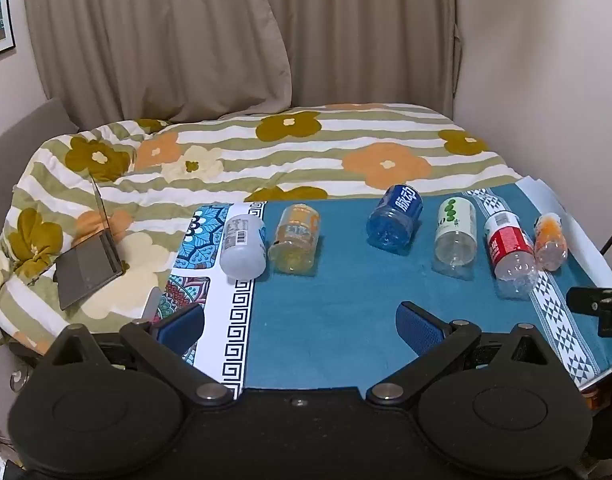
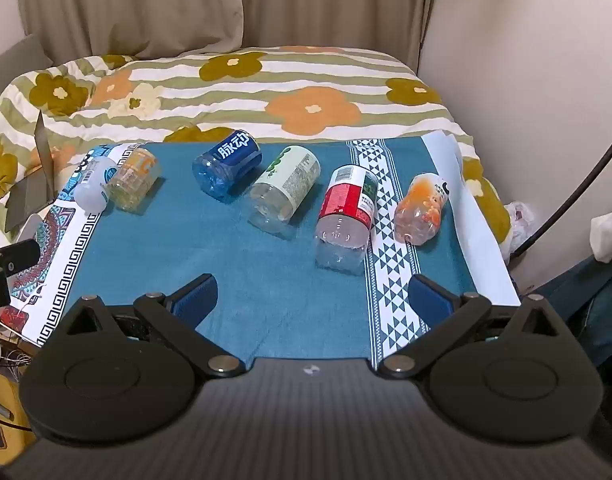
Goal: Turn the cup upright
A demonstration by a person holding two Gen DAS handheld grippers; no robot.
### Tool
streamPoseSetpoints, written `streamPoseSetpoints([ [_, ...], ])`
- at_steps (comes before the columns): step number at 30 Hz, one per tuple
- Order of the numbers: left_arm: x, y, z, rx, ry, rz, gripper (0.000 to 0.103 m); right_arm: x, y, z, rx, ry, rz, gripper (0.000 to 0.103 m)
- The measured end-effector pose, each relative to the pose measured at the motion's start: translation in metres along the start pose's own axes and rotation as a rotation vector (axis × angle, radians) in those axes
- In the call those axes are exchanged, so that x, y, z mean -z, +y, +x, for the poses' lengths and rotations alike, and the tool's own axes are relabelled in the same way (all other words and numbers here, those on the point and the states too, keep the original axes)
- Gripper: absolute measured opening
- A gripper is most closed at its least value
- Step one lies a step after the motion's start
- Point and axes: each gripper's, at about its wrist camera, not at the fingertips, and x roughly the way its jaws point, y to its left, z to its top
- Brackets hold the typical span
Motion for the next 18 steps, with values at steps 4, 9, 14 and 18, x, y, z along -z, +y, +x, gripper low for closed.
streamPoseSetpoints([
  [4, -0.0012, 0.0039, 0.0012, 0.03, -0.013, -0.029, 0.103, 0.0005, 0.0003, 0.0005, 0.0, 0.002, -0.002, 0.103],
  [9, -0.0041, -0.0019, -0.0033, 0.018, -0.025, -0.012, 0.103, -0.0001, 0.0011, 0.0002, 0.002, 0.005, 0.0, 0.103],
  [14, -0.0039, -0.0018, -0.0023, 0.036, -0.02, -0.012, 0.103, 0.0042, 0.001, 0.0025, 0.002, 0.007, 0.003, 0.103],
  [18, -0.0046, -0.002, -0.0027, 0.048, -0.021, -0.018, 0.103, 0.0029, -0.0004, 0.0013, 0.0, 0.009, 0.004, 0.103],
])
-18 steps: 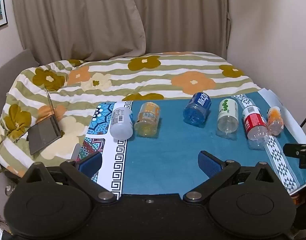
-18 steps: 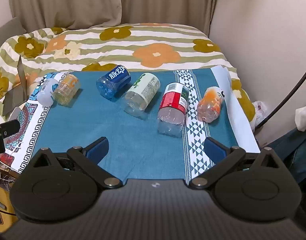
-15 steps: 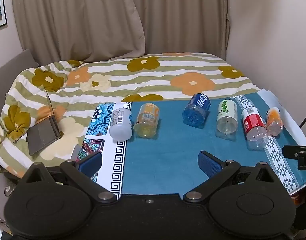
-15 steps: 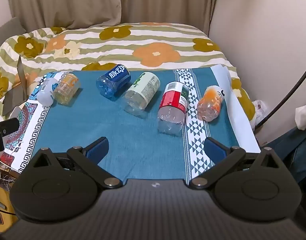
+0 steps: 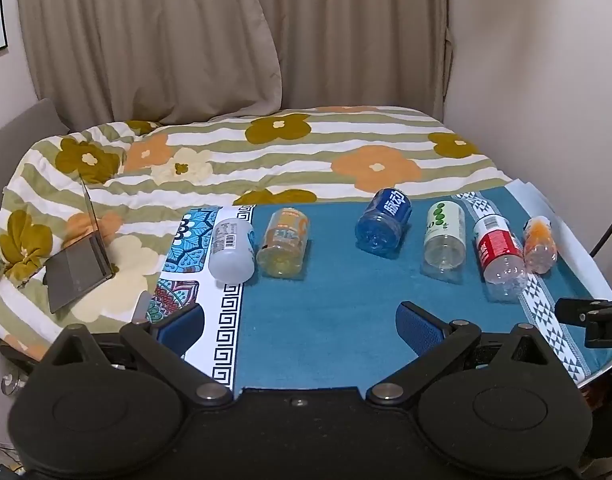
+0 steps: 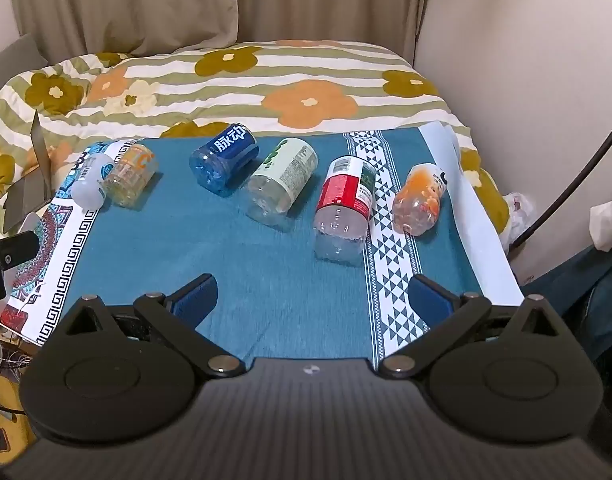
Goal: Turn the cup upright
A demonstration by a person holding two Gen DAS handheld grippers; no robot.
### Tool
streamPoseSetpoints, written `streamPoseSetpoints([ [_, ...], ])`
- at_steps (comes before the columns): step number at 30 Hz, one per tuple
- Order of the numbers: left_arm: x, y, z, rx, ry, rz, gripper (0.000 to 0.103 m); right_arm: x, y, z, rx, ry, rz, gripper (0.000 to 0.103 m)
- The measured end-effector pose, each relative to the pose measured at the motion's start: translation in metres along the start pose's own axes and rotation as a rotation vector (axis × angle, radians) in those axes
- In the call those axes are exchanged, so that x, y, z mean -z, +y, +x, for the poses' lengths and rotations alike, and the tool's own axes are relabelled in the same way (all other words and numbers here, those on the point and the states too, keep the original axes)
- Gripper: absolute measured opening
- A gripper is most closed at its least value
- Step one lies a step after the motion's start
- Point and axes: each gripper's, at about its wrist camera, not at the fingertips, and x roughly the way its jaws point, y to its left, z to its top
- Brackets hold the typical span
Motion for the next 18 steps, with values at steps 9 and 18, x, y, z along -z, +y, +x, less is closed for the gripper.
streamPoseSetpoints([
  [9, 0.0014, -0.0023, -0.0003, 0.013, 0.0, 0.0, 0.103, 0.0009, -0.0014, -0.0015, -0.001, 0.004, 0.003, 0.103],
  [18, 0.0022, -0.0055, -0.0023, 0.022, -0.001, -0.004, 0.103, 0.003, -0.0029, 0.0019, -0.003, 0.006, 0.003, 0.103],
])
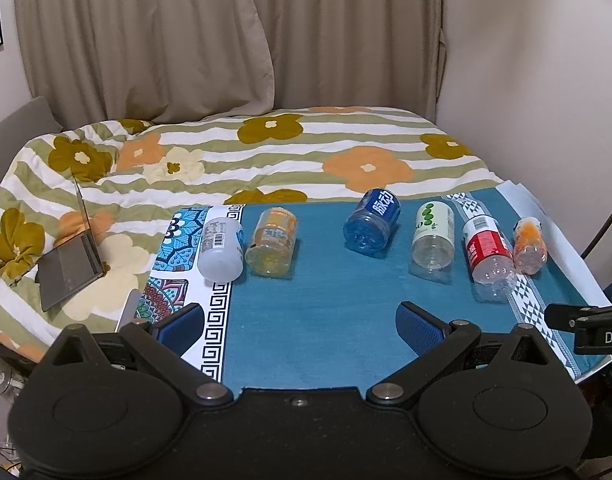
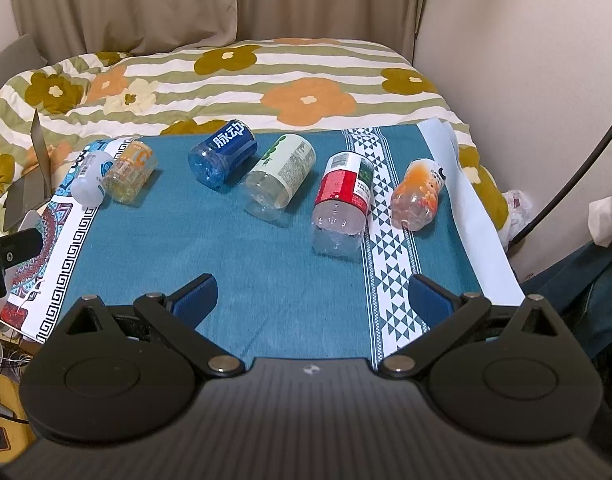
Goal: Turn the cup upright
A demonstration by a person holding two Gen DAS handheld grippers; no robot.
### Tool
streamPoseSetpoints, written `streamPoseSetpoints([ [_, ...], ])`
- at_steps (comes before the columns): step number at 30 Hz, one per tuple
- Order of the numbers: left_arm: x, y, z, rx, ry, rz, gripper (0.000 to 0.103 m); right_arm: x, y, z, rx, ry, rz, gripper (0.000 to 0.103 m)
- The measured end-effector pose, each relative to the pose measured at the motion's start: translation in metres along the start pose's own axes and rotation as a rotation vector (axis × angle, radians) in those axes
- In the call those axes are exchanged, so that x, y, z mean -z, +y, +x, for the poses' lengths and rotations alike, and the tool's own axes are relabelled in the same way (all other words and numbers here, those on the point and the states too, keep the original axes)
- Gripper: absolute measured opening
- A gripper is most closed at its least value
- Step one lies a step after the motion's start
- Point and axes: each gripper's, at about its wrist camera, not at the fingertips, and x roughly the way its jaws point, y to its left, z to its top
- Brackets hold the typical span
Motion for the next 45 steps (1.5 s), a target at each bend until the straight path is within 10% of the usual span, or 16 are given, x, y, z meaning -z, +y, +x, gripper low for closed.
streamPoseSetpoints([
  [45, -0.0029, -0.0092, -0.0014, 0.0, -0.009, 0.022, 0.103, 0.0008, 0.0015, -0.0061, -0.001, 0.001, 0.003, 0.103],
])
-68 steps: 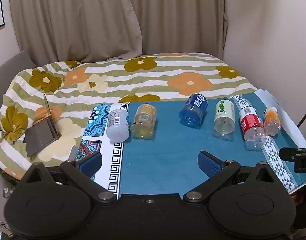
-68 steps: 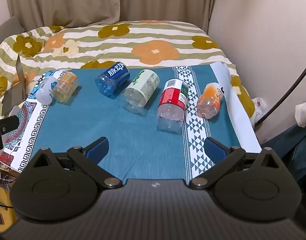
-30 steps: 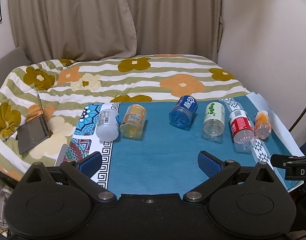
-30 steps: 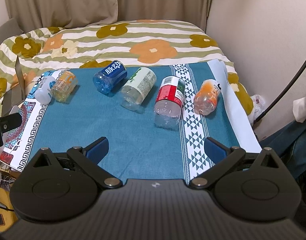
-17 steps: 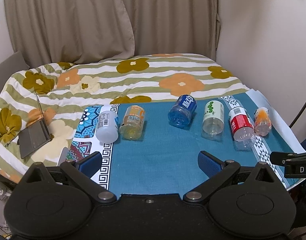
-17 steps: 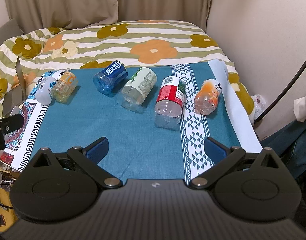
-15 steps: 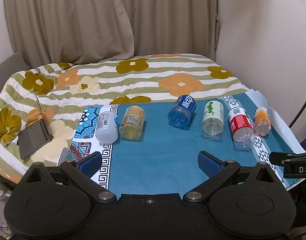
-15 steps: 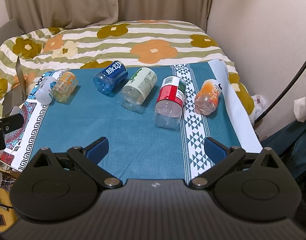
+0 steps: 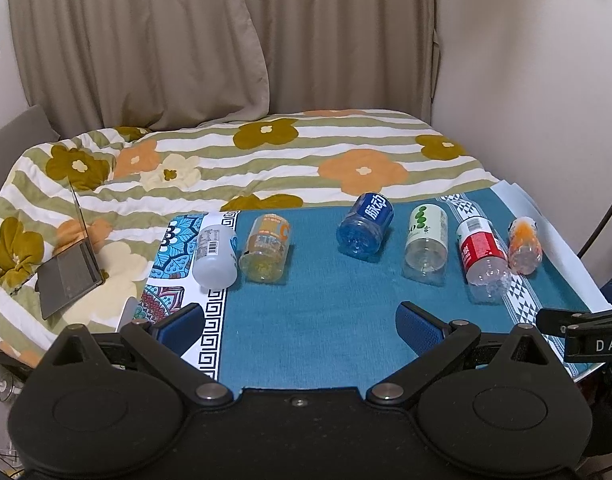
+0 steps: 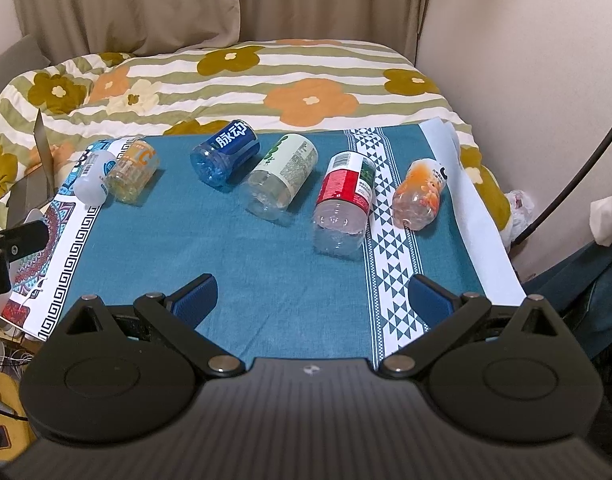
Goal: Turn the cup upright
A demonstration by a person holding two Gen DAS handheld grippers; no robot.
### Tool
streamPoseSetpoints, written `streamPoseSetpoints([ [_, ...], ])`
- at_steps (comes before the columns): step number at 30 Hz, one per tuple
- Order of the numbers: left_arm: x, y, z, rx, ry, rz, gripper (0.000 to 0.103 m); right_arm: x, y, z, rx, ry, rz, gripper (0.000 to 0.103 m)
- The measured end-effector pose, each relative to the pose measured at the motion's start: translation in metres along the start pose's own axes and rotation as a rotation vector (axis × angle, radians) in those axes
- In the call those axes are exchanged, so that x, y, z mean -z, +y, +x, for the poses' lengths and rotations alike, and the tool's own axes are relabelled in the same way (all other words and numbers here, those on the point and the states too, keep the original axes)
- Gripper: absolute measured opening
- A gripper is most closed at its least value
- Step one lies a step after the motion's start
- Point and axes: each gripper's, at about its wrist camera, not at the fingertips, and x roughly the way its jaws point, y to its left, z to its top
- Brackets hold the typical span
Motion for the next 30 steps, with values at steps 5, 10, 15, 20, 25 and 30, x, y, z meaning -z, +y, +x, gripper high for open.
streamPoseSetpoints([
  [5, 0.0, 0.0, -0.001, -0.001, -0.001, 0.0, 0.103, 0.0, 0.0, -0.001, -0.001, -0.001, 0.0, 0.103],
  [10, 0.0, -0.002, -0.002, -0.002, 0.001, 0.006, 0.103, 0.0, 0.001, -0.002, -0.006, 0.0, -0.001, 0.103],
  [15, -0.003, -0.009, -0.002, -0.004, 0.016, 0.008, 0.103, 0.0, -0.001, -0.003, -0.008, 0.001, 0.0, 0.103],
  [20, -0.014, -0.025, 0.005, 0.008, 0.028, 0.015, 0.103, -0.004, -0.011, -0.002, -0.035, 0.009, -0.002, 0.103],
  [25, -0.033, -0.051, 0.017, 0.007, 0.023, 0.026, 0.103, -0.014, -0.033, 0.004, -0.069, 0.011, 0.001, 0.103],
  [30, -0.052, -0.077, 0.037, 0.018, 0.03, 0.039, 0.103, -0.025, -0.064, 0.017, -0.079, 0.013, -0.027, 0.103],
])
